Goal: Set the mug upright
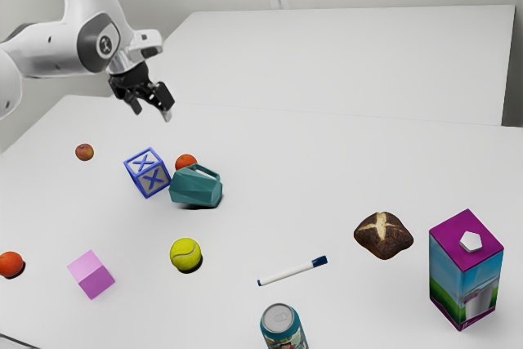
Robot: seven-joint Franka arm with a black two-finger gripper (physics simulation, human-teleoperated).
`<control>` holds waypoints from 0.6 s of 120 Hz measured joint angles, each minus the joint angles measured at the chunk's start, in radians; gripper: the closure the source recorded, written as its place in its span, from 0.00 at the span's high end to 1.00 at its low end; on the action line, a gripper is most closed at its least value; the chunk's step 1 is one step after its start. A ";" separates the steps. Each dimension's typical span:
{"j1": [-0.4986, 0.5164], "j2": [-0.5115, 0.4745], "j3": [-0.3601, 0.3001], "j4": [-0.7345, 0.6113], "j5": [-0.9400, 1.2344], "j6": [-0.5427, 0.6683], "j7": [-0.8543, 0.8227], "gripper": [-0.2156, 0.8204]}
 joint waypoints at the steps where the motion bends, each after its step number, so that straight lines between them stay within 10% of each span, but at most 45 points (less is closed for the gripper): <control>1: -0.001 0.000 0.002 -0.002 -0.002 0.000 0.000 0.79; 72: 0.068 0.189 0.044 0.025 -0.470 -0.042 0.147 0.79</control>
